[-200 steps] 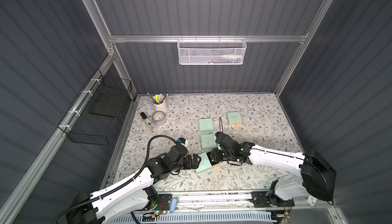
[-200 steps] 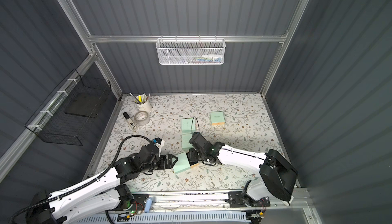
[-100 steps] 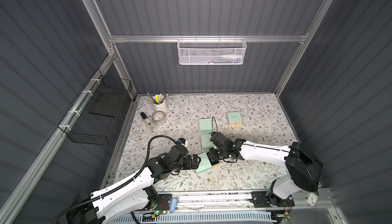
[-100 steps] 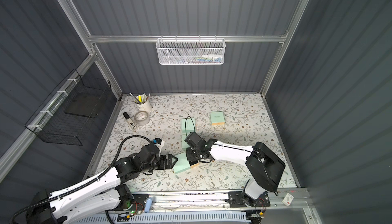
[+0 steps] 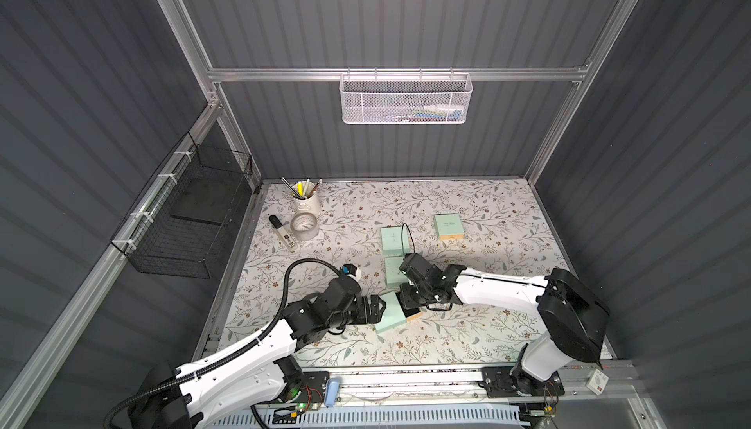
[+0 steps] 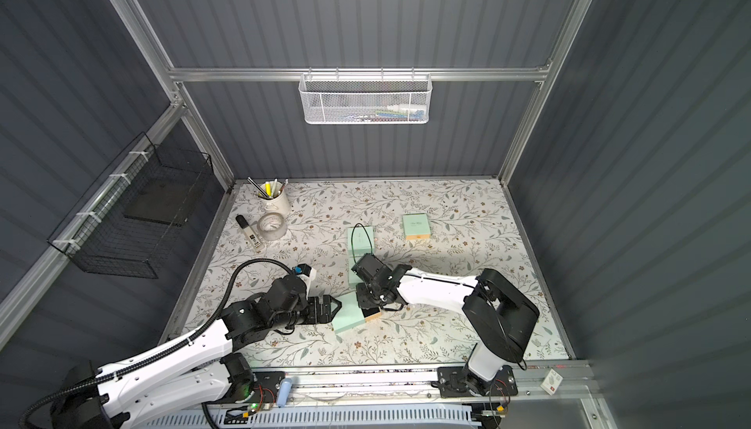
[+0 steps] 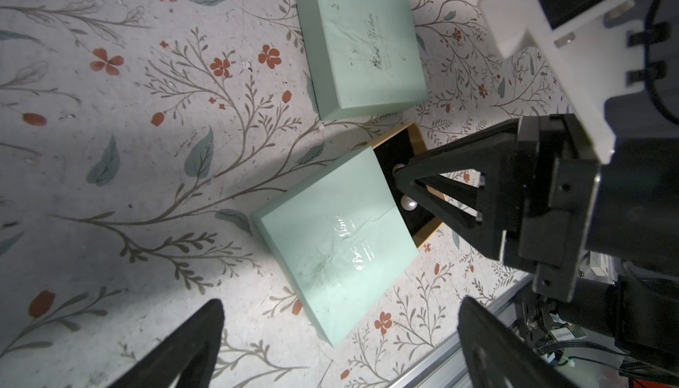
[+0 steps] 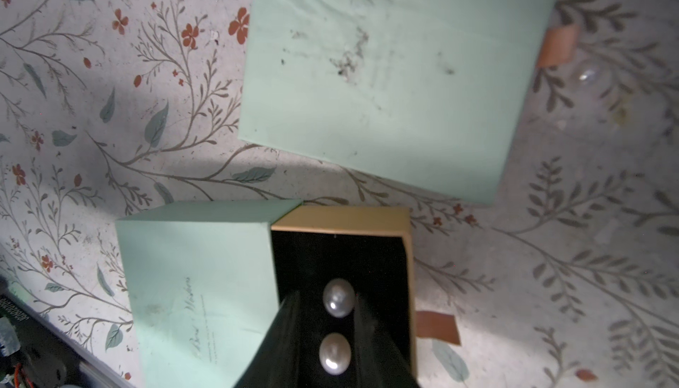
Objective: Take out the earrings from the drawer-style jewelry box
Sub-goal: Pick up the earring from the drawer.
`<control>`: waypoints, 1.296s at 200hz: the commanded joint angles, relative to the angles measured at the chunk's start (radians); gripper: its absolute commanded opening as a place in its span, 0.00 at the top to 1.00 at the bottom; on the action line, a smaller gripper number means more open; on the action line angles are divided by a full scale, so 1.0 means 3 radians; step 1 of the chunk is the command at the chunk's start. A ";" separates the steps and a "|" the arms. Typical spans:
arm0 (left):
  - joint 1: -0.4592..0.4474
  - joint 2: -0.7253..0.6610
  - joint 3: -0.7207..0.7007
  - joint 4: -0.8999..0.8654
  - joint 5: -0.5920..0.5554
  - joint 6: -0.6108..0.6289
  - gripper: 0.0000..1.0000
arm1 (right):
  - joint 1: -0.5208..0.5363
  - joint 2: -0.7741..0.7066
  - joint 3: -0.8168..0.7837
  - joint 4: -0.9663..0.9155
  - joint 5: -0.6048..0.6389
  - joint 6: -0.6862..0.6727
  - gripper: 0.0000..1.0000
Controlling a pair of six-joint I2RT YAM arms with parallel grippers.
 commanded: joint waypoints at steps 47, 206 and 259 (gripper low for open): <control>0.0021 0.0065 -0.0013 0.0099 0.0064 0.0053 0.00 | -0.0008 0.0052 0.0039 -0.0042 0.0126 -0.0007 0.74; 0.0018 0.0116 -0.0012 0.0158 0.0071 0.0059 0.00 | 0.0032 0.0007 -0.0076 -0.0034 0.0090 0.0168 0.79; 0.0020 0.0144 -0.0018 0.0187 0.0087 0.0067 0.00 | 0.0077 -0.0115 -0.0155 -0.0034 0.0099 0.0271 0.82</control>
